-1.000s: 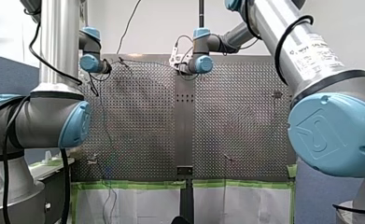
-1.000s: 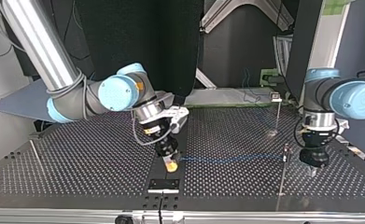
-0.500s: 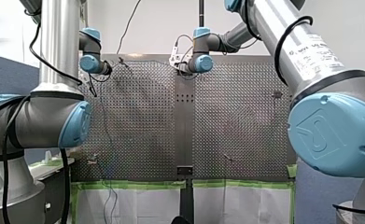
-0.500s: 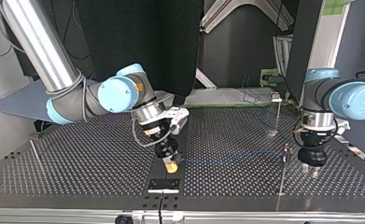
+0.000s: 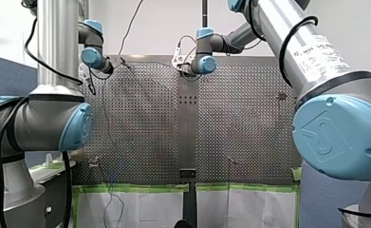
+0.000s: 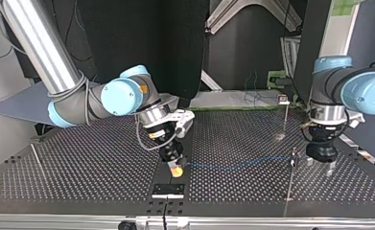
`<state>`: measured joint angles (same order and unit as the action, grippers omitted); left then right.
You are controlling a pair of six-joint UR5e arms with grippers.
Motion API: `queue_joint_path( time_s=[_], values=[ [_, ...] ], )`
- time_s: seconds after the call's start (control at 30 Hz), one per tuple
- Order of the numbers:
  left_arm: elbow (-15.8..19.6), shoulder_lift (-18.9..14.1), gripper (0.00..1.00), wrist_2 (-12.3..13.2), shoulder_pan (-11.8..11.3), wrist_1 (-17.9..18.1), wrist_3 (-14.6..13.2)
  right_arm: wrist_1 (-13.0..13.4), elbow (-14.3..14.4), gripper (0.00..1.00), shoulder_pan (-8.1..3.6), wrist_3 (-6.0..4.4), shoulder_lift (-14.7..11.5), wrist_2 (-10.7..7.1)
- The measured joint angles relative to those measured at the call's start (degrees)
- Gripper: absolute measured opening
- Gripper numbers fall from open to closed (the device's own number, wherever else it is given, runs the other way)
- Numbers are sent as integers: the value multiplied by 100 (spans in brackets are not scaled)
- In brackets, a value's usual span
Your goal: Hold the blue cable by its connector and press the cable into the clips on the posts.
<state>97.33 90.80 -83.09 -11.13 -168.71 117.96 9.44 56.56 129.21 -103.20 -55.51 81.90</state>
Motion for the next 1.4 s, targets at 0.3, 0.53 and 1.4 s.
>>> queue_joint_path(
  time_s=[0.3,0.53,1.4],
  values=[
    [444,-454,100,241,106,-455,229,-11,-1,0,-5,3,0,-14],
    [774,-782,100,262,224,-785,207,-11,0,0,8,7,0,-15],
    [847,-1606,100,72,559,-899,-952,-126,0,0,17,68,0,147]
  ],
)
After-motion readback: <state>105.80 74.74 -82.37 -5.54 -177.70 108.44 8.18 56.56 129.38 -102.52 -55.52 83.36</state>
